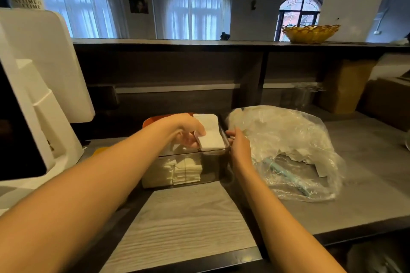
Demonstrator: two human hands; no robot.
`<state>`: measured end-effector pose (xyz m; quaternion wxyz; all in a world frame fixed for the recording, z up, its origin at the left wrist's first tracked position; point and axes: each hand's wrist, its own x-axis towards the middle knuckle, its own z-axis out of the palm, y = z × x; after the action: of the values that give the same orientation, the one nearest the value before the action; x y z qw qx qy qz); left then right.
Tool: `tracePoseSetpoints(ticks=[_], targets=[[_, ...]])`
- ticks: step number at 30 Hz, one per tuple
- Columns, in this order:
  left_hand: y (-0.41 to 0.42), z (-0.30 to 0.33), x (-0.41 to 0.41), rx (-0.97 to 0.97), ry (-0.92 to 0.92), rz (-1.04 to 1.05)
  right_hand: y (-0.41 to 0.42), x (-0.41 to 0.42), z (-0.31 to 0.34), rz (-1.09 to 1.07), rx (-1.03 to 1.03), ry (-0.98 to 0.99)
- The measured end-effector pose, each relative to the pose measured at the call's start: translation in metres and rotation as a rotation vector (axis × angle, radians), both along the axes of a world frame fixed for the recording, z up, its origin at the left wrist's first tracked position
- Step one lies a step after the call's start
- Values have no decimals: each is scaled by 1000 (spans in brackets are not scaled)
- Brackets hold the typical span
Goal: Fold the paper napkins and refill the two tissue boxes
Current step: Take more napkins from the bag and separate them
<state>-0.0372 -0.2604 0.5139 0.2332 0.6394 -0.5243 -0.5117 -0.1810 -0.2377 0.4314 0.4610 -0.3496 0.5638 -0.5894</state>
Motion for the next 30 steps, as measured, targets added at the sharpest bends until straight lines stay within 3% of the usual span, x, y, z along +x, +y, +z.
tracePoseSetpoints(ticks=[4, 10, 16, 20, 30], targets=[[4, -7, -1, 110, -68, -69, 2, 3, -7, -3, 17, 50], [3, -23, 7, 232, 18, -55, 3, 3, -11, 22, 2, 121], [7, -22, -6, -159, -504, -303, 8, 4, -9, 14, -17, 226], [7, -23, -6, -187, -579, -464, 9, 5, -10, 16, -43, 283], [8, -24, -7, -580, -627, -403, 14, 3, -8, 15, -58, 323]])
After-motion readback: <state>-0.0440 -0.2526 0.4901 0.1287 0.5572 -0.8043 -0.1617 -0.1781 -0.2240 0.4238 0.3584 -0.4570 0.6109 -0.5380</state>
